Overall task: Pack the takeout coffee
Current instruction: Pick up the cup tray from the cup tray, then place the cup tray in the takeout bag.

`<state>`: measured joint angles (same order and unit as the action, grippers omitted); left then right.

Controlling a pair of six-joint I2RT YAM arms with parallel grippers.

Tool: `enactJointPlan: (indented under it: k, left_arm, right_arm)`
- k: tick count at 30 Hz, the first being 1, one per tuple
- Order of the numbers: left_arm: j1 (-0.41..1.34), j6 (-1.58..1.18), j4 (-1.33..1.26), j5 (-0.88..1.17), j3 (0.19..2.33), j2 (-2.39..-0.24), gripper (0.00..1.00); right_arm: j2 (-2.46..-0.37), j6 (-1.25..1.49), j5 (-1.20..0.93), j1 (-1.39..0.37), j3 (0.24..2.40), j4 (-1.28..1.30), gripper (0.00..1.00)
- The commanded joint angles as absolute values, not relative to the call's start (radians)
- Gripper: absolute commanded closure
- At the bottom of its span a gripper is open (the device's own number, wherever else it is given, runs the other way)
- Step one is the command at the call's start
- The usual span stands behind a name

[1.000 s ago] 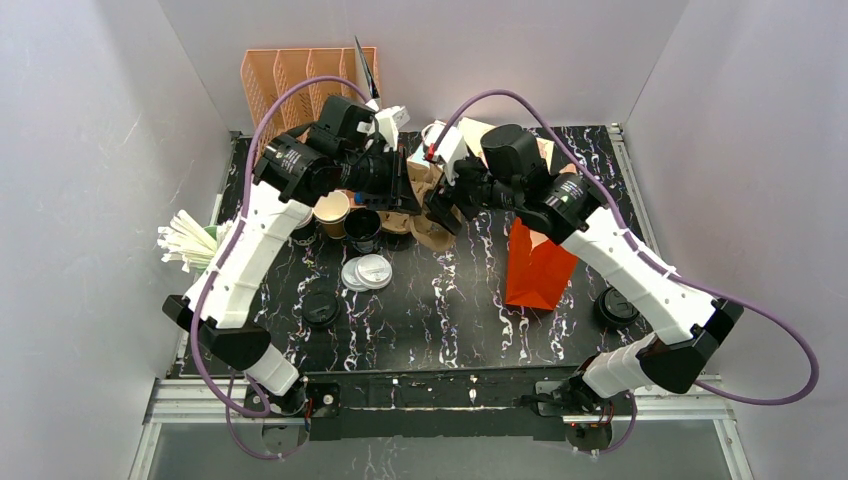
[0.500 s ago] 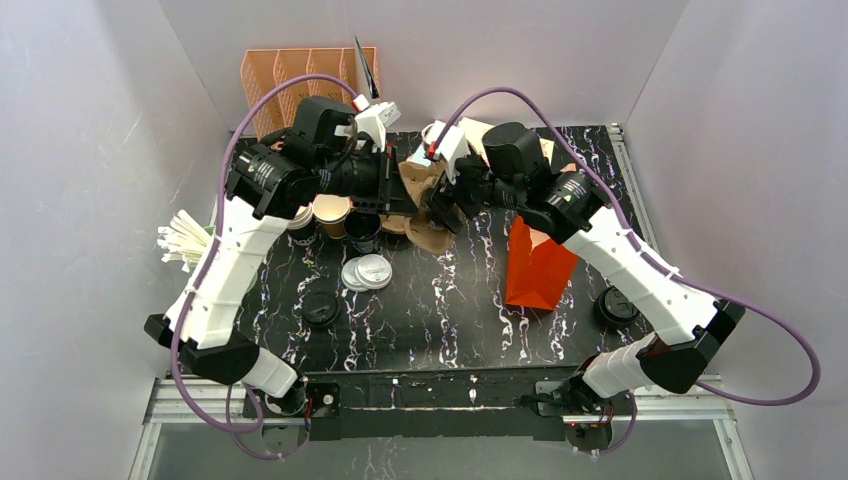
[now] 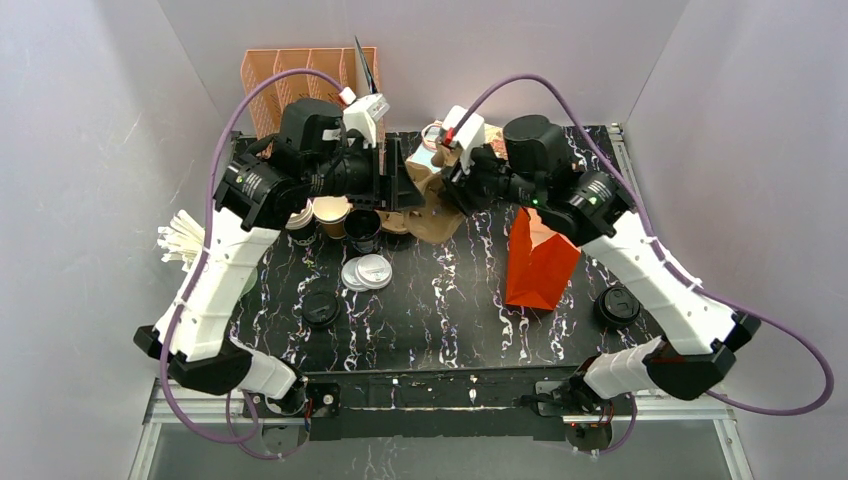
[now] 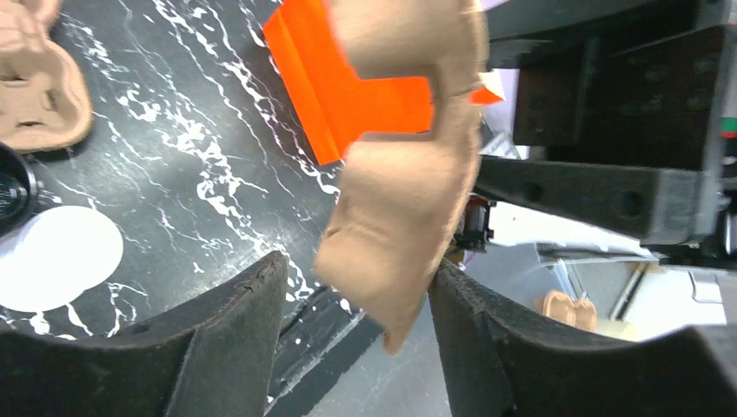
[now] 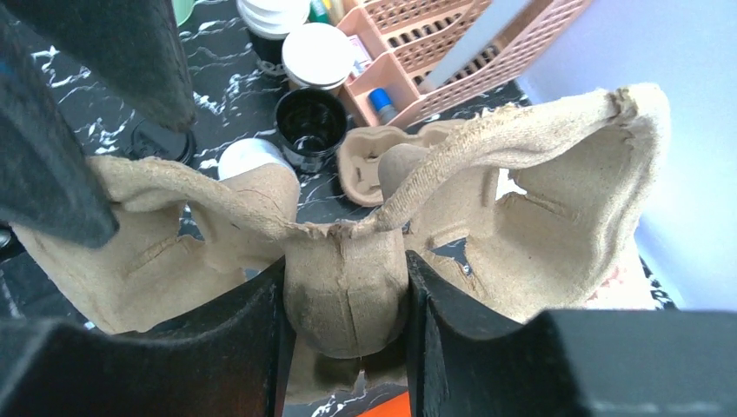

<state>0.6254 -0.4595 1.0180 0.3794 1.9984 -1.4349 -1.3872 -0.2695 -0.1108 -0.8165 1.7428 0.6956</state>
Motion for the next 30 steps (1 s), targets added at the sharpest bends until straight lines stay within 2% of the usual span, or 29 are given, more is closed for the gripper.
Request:
enactJointPlan:
  k: [1,4,8,10,13,15,23,27,30]
  left_arm:
    - [0.626,-0.478,0.946,0.247,1.97,-1.351,0.38]
    - [0.626,-0.498,0.895,0.195,1.947,-1.334,0.32]
    - [0.627,-0.547,0.786,0.224,1.878,-1.332,0.27]
    - [0.627,-0.578,0.741,0.26,1.84,-1.344,0.27]
    - [0.628,-0.636,0.654,0.3,1.753,-1.359,0.28]
    - [0.647,-0.679,0.57,0.306,1.687,-1.364,0.3]
    - [0.903,-0.646,0.488,0.144,1.695,-1.48,0.27]
    - [0.961,-0.622,0.414,0.037,1.695,-1.508,0.25]
    - [0.986,-0.637,0.344,-0.035,1.677,-1.54,0.27]
  right_arm:
    - [-1.259,-0.242,0.01,-0.819,1.701,0.572,0.5]
    - [-1.174,-0.226,0.164,-0.818,1.633,0.504,0.53]
    - [-1.084,-0.203,0.366,-0.819,1.566,0.453,0.54]
    - [-1.085,-0.191,0.457,-0.818,1.565,0.479,0.56]
    - [-1.134,-0.137,0.644,-0.818,1.617,0.57,0.67]
    - [-1.145,-0.125,0.745,-0.819,1.62,0.565,0.66]
    - [-1.186,-0.123,0.879,-0.818,1.683,0.448,0.67]
    - [-1.213,-0.164,1.039,-0.817,1.695,0.384,0.7]
    - [-1.227,-0.204,1.118,-0.816,1.712,0.377,0.68]
